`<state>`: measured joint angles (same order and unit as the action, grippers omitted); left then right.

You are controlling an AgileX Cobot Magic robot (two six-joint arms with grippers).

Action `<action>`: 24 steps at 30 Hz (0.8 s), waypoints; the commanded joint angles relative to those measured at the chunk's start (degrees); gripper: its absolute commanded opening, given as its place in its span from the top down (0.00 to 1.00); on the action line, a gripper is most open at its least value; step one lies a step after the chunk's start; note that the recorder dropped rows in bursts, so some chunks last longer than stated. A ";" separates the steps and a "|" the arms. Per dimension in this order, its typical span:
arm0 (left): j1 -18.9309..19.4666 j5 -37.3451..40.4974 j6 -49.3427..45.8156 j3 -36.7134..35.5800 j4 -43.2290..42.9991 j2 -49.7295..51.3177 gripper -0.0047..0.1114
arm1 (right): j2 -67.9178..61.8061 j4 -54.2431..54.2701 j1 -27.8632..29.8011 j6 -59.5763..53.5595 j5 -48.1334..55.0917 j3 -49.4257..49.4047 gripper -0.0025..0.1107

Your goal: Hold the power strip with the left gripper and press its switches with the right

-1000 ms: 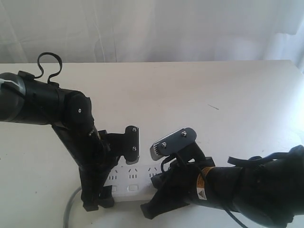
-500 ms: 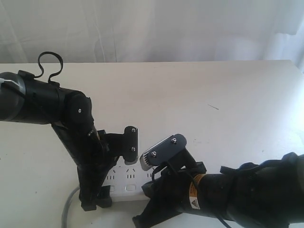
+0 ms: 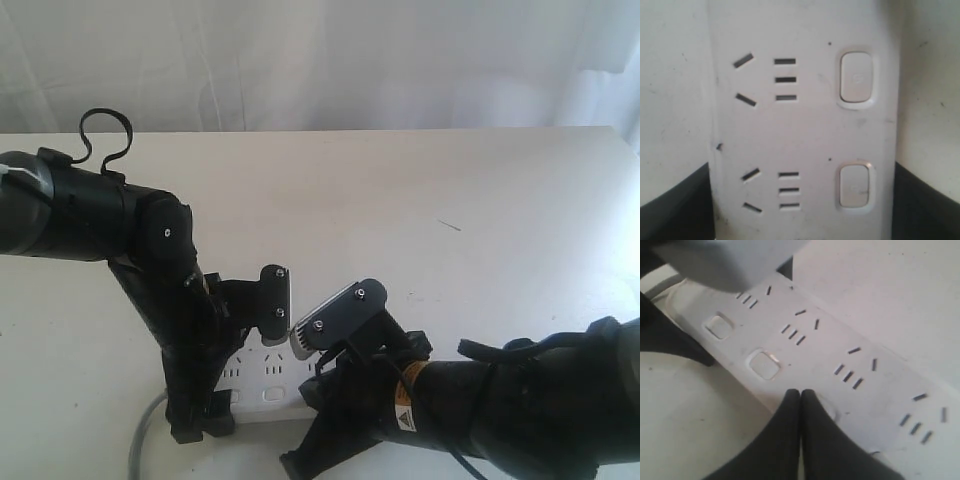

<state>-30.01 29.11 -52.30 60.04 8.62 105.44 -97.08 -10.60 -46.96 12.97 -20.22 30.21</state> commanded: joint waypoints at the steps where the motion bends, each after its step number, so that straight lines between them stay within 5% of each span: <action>1: 0.21 4.02 -0.08 -1.45 -3.20 1.93 0.96 | -0.62 1.80 2.79 -1.02 2.48 0.05 0.98; 24: 0.21 3.57 -0.08 -1.45 -3.20 1.93 0.96 | -0.62 0.30 0.76 3.76 0.55 -0.26 0.98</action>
<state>-30.01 29.11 -52.16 60.04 8.51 105.44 -97.18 -9.30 -45.46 16.29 -20.37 30.36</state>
